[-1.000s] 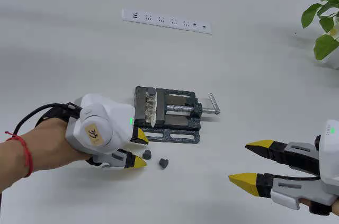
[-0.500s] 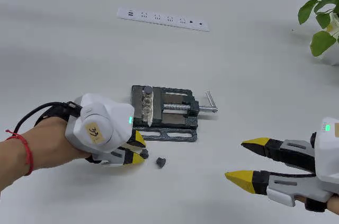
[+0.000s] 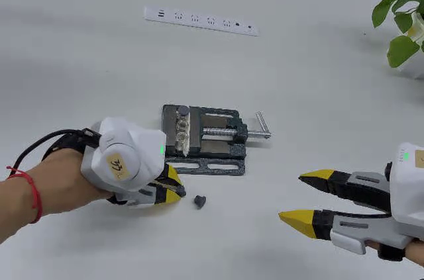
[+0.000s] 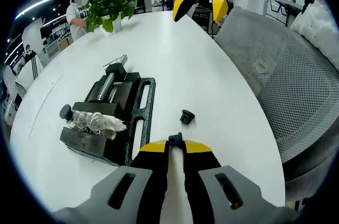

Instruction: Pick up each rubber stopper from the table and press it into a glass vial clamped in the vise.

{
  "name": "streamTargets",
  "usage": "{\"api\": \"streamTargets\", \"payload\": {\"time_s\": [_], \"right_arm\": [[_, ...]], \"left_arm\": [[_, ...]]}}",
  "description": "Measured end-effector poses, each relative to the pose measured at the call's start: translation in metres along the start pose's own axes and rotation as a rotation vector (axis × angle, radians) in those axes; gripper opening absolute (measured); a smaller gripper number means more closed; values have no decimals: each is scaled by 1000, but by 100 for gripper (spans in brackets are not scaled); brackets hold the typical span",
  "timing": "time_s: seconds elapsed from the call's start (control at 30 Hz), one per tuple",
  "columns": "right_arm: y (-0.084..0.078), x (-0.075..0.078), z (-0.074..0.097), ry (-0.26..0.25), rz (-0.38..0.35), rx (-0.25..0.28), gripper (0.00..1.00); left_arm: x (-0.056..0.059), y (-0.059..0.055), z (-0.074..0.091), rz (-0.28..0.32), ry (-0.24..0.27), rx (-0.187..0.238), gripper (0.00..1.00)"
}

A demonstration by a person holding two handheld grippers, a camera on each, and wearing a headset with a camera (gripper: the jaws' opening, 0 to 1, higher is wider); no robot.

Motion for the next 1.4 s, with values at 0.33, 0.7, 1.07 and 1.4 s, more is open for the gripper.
{"api": "streamTargets", "payload": {"time_s": [0.33, 0.7, 1.07, 1.4], "right_arm": [[2, 0, -2, 5, 1, 1, 39], [11, -2, -3, 12, 7, 13, 39], [34, -11, -4, 50, -24, 76, 38], [75, -22, 8, 84, -61, 189, 37]], "left_arm": [[-1, 0, 1, 67, 12, 24, 6], [1, 5, 6, 160, 46, 92, 6], [-2, 36, 43, 298, 141, 264, 6], [-14, 63, 96, 404, 264, 462, 6]]}}
Point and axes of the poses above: the centre of the closed fingertips' face, and the gripper's own axes: z roughly backward along the fingers, x roughly to its right, y roughly out of its top, the point moved 1 cm from there along z, roughly backward along the fingers, and after that the axes turned 13 degrees about -x, right-handed, at the moved point
